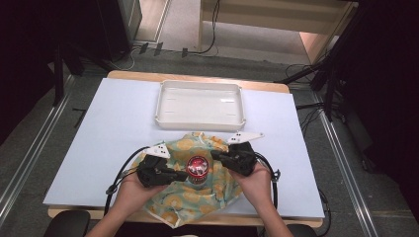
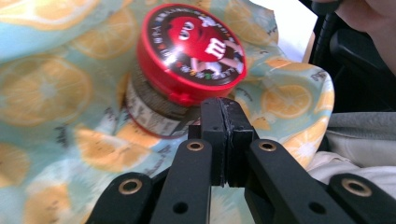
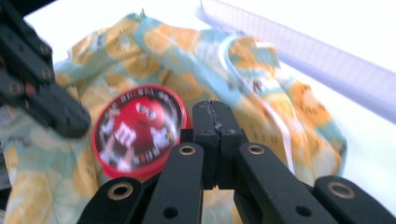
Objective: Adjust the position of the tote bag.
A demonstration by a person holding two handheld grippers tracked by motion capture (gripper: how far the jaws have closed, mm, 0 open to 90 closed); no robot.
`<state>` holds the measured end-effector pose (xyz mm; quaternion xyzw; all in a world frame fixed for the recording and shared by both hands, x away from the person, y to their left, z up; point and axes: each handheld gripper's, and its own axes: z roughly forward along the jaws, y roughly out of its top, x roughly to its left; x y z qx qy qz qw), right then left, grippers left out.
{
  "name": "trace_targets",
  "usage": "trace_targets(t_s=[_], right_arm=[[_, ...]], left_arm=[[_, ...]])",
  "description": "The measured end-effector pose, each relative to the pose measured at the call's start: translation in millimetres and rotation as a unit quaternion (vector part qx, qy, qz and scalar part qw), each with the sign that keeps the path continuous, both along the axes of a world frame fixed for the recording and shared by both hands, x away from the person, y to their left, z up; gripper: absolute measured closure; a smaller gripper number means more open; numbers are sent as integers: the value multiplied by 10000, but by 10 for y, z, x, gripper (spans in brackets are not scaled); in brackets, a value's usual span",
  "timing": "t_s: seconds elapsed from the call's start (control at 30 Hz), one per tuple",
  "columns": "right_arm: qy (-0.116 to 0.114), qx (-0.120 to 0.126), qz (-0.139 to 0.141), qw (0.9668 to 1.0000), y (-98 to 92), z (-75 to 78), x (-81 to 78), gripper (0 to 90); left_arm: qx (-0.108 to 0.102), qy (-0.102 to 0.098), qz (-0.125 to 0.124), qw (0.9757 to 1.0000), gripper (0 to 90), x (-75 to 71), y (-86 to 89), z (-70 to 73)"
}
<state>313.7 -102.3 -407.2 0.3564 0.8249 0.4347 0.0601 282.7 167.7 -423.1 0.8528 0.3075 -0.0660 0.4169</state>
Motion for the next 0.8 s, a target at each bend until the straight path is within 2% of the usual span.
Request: trace_targets(t_s=[0.13,0.27,0.5,0.67,0.8], right_arm=[[-59,-3,56,10000,106,58,80,900],[-111,-31,121,9999,217,62,170,900],[16,-126,20,9999,324,-40,343,900],[90,-125,-140,9998,333,-128,449,900],[101,-132,-236,9996,340,-198,511,900]], left_arm=[[6,20,-116,9999,900,-32,-94,-18],[104,4,-187,9998,900,-67,-155,-54],[123,28,-234,9996,899,-105,-210,-115],[76,69,-300,9995,899,-148,-272,-175],[137,66,-390,9991,899,-198,-340,-254]])
